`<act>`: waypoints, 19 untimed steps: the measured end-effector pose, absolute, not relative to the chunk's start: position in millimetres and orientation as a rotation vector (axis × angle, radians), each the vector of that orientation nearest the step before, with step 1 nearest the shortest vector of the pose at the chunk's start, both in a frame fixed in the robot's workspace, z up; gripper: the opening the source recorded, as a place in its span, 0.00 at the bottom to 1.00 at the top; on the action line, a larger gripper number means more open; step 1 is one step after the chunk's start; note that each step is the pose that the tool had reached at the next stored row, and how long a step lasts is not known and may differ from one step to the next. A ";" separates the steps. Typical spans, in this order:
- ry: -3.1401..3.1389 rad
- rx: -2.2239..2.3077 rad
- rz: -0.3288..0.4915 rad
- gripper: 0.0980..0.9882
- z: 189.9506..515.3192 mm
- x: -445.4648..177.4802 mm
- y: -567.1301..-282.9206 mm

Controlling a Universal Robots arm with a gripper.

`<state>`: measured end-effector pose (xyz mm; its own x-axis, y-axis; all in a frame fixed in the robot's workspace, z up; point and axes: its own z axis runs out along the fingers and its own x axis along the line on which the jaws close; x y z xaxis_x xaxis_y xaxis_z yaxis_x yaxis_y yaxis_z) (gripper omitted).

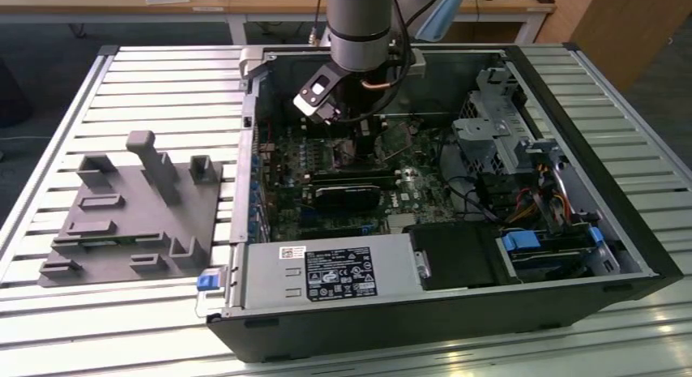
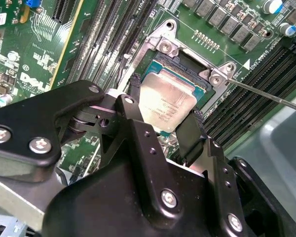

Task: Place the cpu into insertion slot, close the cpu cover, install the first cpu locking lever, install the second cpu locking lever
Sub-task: 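Place the cpu into insertion slot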

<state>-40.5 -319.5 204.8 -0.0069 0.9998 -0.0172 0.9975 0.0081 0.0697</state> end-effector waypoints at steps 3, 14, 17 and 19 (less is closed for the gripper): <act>2.186 2.170 0.057 0.49 202.9 -40.5 -319.1; 2.184 2.172 0.057 0.49 197.9 -40.5 -316.9; 2.184 2.172 0.057 0.49 196.5 -40.6 -316.0; 2.184 2.172 0.057 0.49 195.6 -40.6 -315.4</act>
